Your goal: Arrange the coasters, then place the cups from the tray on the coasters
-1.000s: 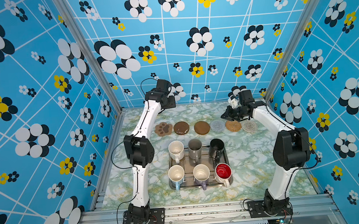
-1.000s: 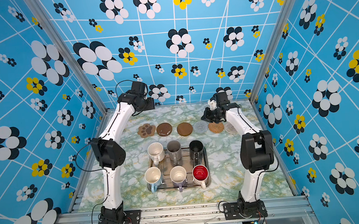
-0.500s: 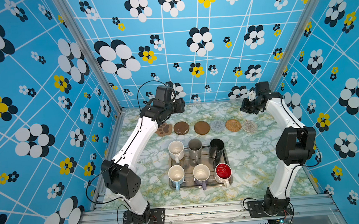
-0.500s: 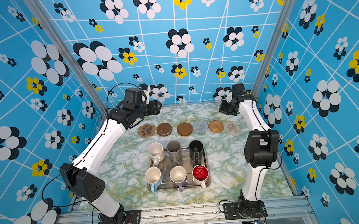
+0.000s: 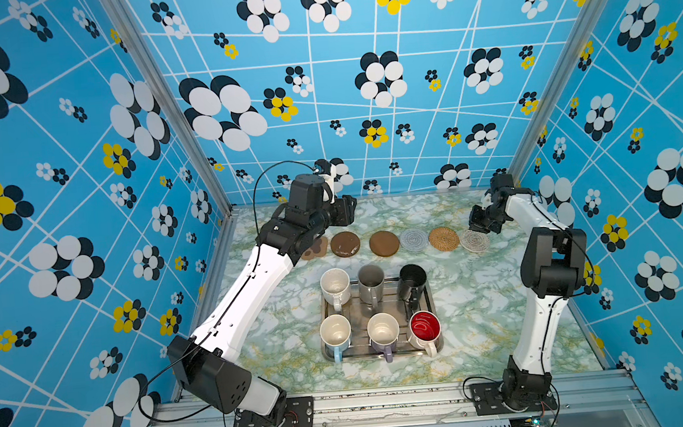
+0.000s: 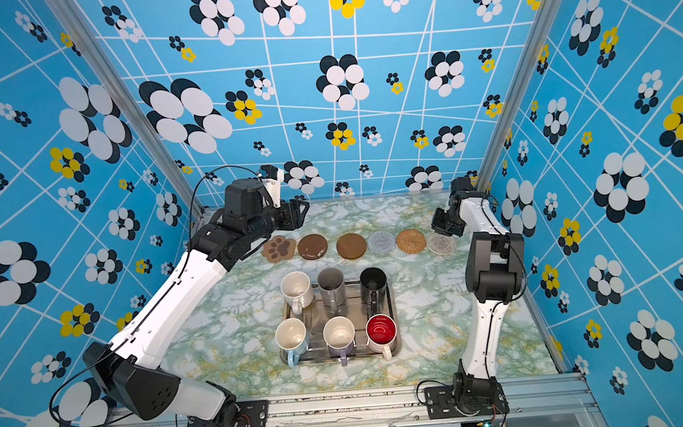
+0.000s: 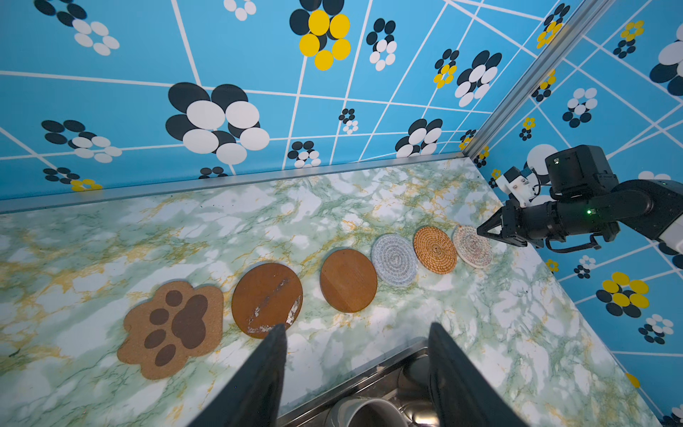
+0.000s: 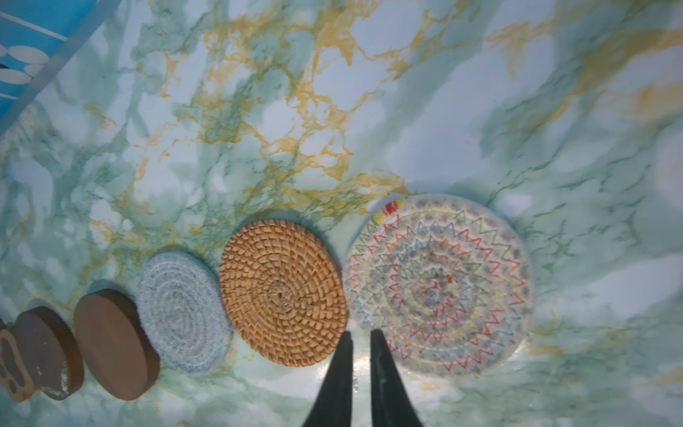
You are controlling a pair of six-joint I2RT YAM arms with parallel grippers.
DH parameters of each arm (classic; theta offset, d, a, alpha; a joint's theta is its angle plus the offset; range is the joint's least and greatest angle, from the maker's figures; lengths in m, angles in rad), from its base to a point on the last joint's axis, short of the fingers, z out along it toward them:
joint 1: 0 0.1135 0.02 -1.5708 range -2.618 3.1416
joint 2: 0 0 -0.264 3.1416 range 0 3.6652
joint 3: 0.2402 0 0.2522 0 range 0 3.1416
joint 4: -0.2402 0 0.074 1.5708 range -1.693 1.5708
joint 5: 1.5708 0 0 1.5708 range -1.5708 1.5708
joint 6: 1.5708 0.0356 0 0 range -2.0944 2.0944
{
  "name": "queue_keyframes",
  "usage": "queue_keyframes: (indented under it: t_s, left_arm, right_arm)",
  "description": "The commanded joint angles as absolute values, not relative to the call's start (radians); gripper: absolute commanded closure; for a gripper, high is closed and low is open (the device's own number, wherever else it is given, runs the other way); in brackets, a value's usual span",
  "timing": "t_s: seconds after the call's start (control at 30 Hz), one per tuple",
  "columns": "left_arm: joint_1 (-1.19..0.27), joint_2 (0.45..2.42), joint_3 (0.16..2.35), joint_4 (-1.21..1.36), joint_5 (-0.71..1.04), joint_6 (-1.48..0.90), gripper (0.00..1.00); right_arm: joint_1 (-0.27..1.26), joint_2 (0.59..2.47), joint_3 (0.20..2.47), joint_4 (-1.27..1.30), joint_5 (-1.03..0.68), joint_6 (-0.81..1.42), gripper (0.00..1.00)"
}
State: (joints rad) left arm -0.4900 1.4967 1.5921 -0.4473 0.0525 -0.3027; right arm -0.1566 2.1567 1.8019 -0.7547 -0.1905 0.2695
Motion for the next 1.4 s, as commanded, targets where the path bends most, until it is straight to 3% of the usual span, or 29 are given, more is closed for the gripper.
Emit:
queue_keyframes:
  t_s: [0.0, 0.2, 0.47, 1.37]
  left_arm:
    - [-0.502, 1.493, 1.581, -0.443, 0.037, -0.295, 0.38]
    - [-0.507, 1.506, 1.592, -0.46, 0.021, -0.294, 0.37]
    - [-0.507, 1.535, 1.627, -0.477, 0.018, -0.29, 0.37]
    - [-0.508, 1.509, 1.6, -0.502, -0.028, -0.285, 0.37]
  right_arm:
    - [-0.17, 2.212, 1.825, -0.761, -0.164, 0.253, 0.77]
    - [-0.175, 2.267, 1.841, -0.765, -0.184, 0.25, 0.7]
    - [-0.175, 2.306, 1.869, -0.768, -0.178, 0.249, 0.68]
    - [-0.156, 2.339, 1.863, -0.756, -0.238, 0.29, 0.71]
